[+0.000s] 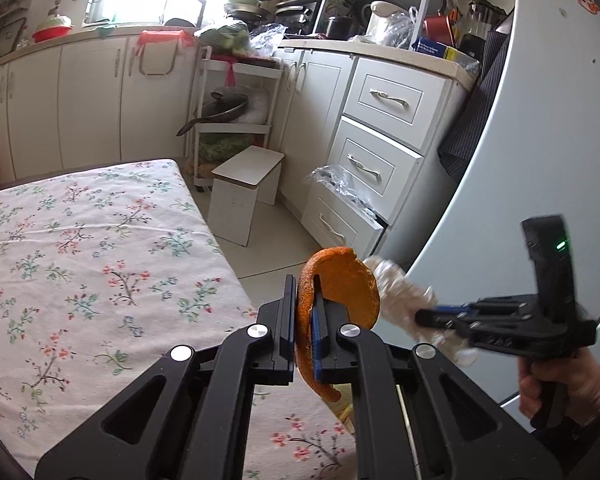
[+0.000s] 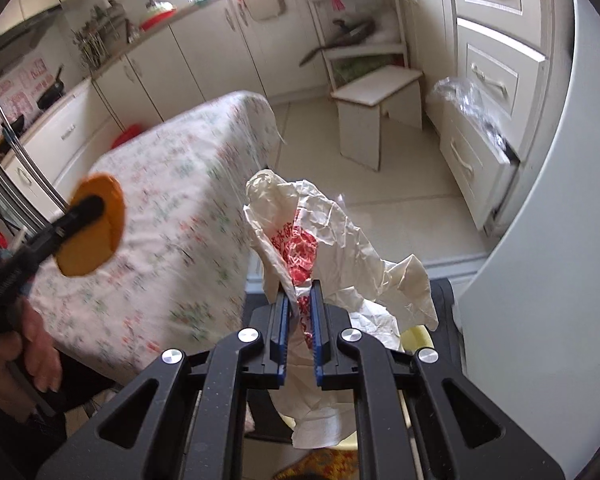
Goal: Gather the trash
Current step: 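Carry the peel and printed bag to the yellow bucket and open both tools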
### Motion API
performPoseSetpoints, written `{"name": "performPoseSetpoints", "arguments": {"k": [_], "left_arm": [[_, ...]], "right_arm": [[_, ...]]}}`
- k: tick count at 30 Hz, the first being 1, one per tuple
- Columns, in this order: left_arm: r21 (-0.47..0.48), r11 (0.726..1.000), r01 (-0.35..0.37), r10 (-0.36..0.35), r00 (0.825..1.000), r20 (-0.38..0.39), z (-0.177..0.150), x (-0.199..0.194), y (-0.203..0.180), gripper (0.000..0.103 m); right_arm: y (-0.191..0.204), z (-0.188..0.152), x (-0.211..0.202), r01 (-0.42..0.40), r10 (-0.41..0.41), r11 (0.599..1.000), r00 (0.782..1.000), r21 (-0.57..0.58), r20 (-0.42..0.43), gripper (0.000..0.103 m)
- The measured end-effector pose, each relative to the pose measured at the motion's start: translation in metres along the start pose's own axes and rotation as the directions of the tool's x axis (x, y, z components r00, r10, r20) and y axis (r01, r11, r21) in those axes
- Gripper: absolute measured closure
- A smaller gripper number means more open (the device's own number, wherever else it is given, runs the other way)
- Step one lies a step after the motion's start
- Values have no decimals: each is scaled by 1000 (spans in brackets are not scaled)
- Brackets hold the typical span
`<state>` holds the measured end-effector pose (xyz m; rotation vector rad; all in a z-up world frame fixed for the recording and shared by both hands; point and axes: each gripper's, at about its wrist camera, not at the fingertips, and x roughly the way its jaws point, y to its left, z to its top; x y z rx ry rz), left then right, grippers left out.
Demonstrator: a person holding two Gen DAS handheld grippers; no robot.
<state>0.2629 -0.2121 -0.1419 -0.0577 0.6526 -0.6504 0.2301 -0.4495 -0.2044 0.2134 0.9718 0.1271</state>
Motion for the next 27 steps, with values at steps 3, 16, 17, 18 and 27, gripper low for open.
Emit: {"name": "performPoseSetpoints", "arguments": {"k": [3,16,17,18,27], "left_arm": [[6,1000,4,-4,1000,-1,0,2,-6,97],[3,1000,11,-11,999,-33,-7,13,-21,97],[1,1000,11,-11,999,-37,-7,14,-22,97],[-1,1000,13,-13,999,-42,-9,16,-24,97],[18,1000,25,-23,994,-108,-22,35,-51,97]], "right_arm": [[-5,-7,14,18,-18,1000,998,4,-54,92],[-18,-21,45,70,-64,997,982,27,-180,67],[-20,-21,44,71,-64,997,982,38,-177,67],[-23,-19,39,74,-64,996,984,55,-163,66],[-32,-2,-10,53,-52,989,999,140,-11,48]]}}
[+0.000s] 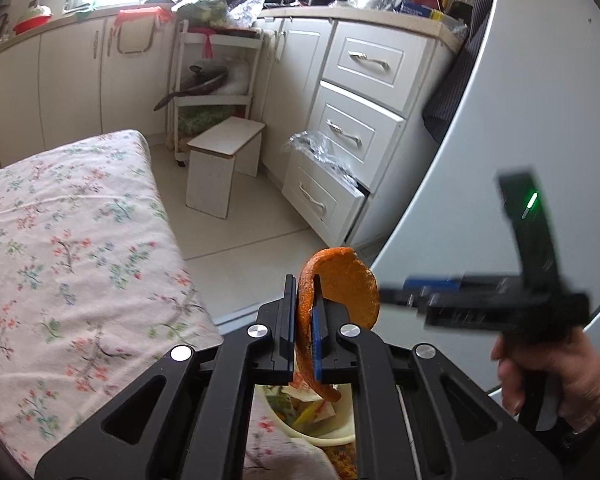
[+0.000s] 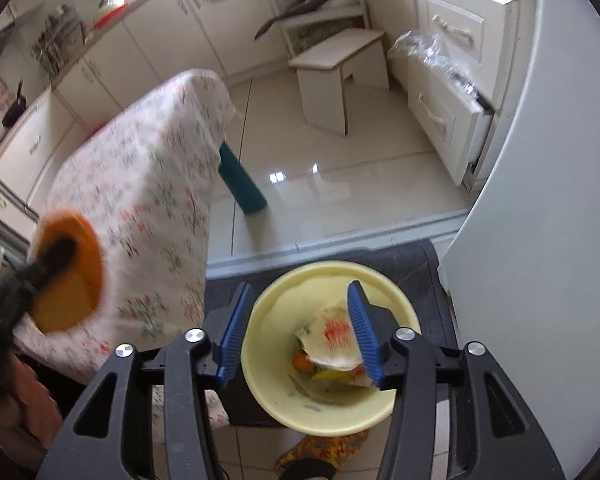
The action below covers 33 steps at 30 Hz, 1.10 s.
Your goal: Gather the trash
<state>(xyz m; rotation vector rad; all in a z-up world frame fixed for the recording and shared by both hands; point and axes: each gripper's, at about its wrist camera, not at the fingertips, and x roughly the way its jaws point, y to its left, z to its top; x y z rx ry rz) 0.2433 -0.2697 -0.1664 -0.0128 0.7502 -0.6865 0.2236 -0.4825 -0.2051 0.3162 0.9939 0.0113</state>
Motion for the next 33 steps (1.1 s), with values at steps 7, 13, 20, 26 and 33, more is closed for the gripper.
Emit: {"name": "performPoseSetpoints", "arguments": {"k": [7,13,20,26,33], "left_arm": [[11,1000,-11,13,992,-129,-23,43,-38,97],[-11,999,-44,40,969,-244,-42,88,-53,80],[5,996,-84,83,974,-211,-40,78,-54,38],[-4,989,-146,144,981,-131,-26,32,-49,10],[31,965,-259,260,965,-28,-15,-45,-47,8]], "right_arm": [[-5,23,-72,10,-26,998,957,58,289,36],[-10,32,-95,-22,-5,998,925,66,380,32],[-15,34,-97,-32,-3,996,923,86,386,29],[-1,31,-107,30,-48,998,913,51,405,20],[12,8,-129,114,-125,992,886,52,447,7]]}}
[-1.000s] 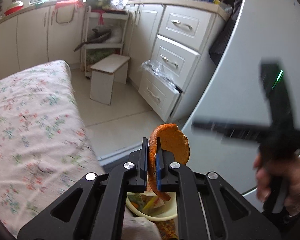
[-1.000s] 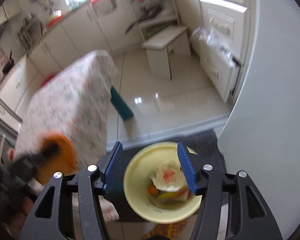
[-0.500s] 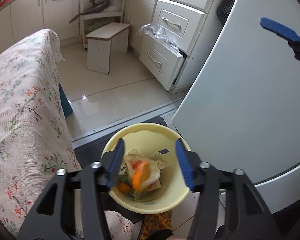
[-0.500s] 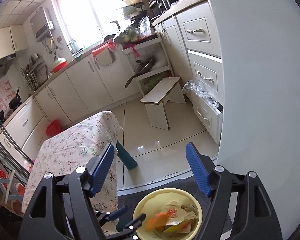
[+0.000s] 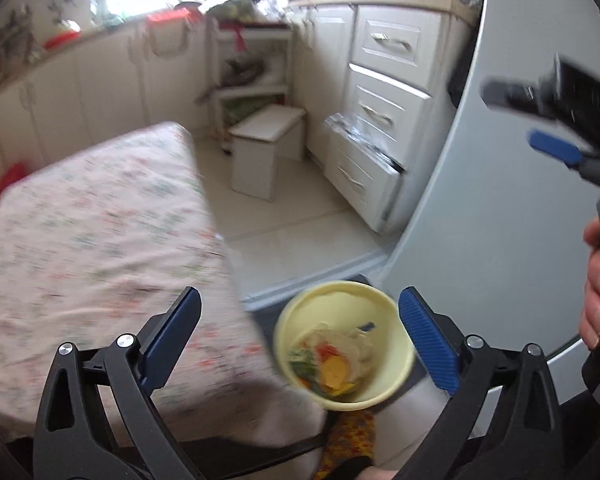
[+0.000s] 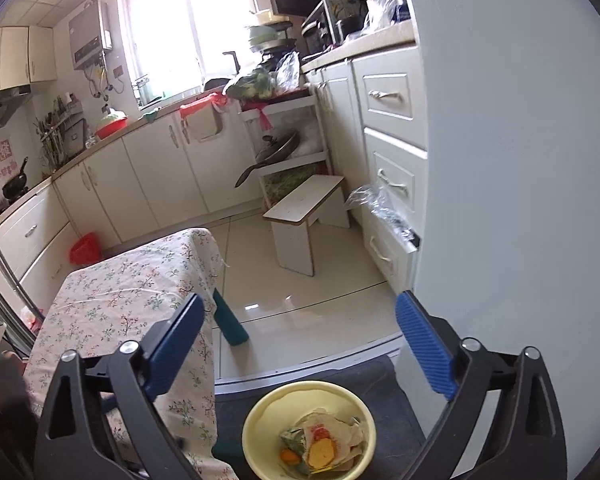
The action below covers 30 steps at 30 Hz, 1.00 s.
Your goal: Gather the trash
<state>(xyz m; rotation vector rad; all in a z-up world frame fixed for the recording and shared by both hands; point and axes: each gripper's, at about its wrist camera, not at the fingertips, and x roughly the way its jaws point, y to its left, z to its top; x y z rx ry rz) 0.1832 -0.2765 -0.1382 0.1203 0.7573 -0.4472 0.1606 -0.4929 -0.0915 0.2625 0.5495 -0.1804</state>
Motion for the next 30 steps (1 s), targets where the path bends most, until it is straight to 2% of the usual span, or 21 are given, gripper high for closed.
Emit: {"name": "performPoseSetpoints", "arguments": {"k": [5,8,13,17,20,30], "left_arm": [[12,998,-62,61,998,32,1,-47,18,8],[-25,998,-54,55,997,44,2,-72,33,8],[-48,998,-38,43,995,95,-4,-121,53,8],[-62,996,-61,69,989,131,-14,-154,58,8],[-53,996,-70,77,986,151,-25,-176,56,8],[-29,997,-72,76,979,187,-60,-231,42,8]], "right_arm": [[5,-17,-27,73,-73,997,997,12,10,7],[17,-29,-46,145,-145,989,989,-10,30,7],[36,-47,-79,155,-154,988,986,-17,68,7],[53,-61,-104,153,-151,988,987,-31,62,7],[66,-69,-122,149,-147,988,988,-47,44,7],[94,-79,-179,162,-154,985,982,-62,111,7]]}}
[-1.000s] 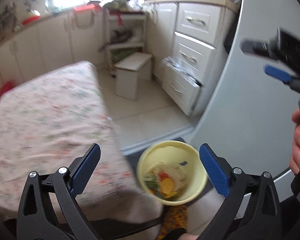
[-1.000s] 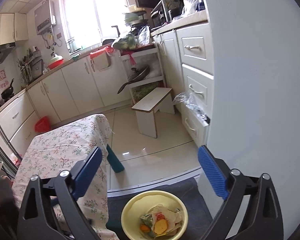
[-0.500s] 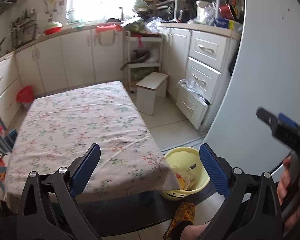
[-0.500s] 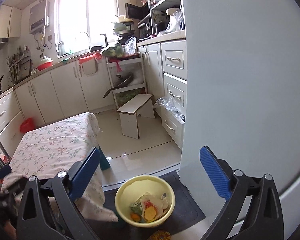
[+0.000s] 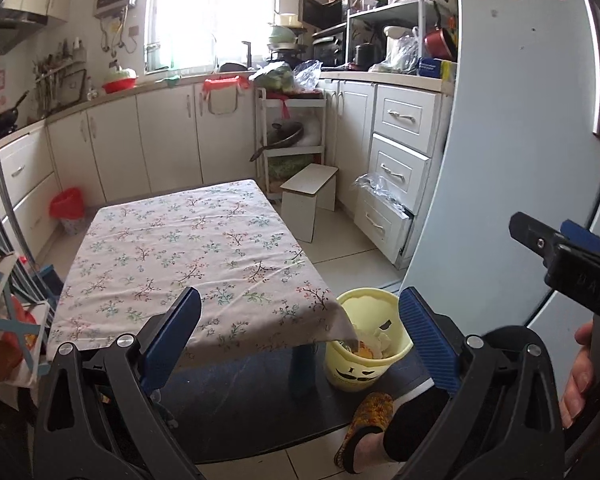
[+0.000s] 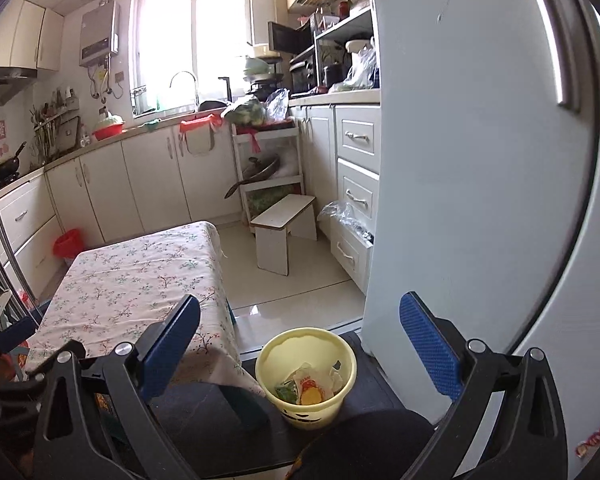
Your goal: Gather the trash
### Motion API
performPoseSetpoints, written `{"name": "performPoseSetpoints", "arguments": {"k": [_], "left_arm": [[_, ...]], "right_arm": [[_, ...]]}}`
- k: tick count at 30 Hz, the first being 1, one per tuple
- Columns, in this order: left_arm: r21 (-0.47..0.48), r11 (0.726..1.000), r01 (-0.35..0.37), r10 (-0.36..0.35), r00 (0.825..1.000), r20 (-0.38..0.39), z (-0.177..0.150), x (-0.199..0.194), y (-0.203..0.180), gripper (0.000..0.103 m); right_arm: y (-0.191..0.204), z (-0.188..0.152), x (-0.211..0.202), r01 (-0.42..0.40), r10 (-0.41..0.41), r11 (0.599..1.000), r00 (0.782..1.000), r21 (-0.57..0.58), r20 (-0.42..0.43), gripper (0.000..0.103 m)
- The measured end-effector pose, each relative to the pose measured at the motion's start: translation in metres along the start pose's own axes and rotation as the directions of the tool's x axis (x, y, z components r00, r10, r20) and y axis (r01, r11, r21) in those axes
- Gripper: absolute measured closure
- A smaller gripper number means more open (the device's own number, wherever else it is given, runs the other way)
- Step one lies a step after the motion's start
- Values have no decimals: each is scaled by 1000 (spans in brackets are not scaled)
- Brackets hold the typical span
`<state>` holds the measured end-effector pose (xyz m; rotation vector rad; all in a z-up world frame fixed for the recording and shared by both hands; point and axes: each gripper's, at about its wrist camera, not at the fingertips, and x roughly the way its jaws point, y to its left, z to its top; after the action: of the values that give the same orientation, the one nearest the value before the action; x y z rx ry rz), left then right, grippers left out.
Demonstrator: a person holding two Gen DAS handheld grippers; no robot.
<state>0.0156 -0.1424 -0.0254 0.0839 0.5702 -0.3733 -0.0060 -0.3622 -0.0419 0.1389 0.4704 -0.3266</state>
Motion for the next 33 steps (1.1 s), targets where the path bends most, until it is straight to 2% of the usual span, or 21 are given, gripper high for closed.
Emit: {"name": "performPoseSetpoints", "arguments": {"k": [5,13,33], "left_arm": [[-29,999,13,-13,1000,10,-3,-19,3,8],[-27,1000,-13,14,999,44,-2,-42,6,8],[-14,1000,-20,21,999,33,0,-54,-1,8]], "right_arm": [[14,-2,-17,0,1,999,1000,-42,17,7],[22,-2,-34,-13,15,999,999,-52,41,7],[26,-7,-48,-12,15,998,999,-56,50,7]]}}
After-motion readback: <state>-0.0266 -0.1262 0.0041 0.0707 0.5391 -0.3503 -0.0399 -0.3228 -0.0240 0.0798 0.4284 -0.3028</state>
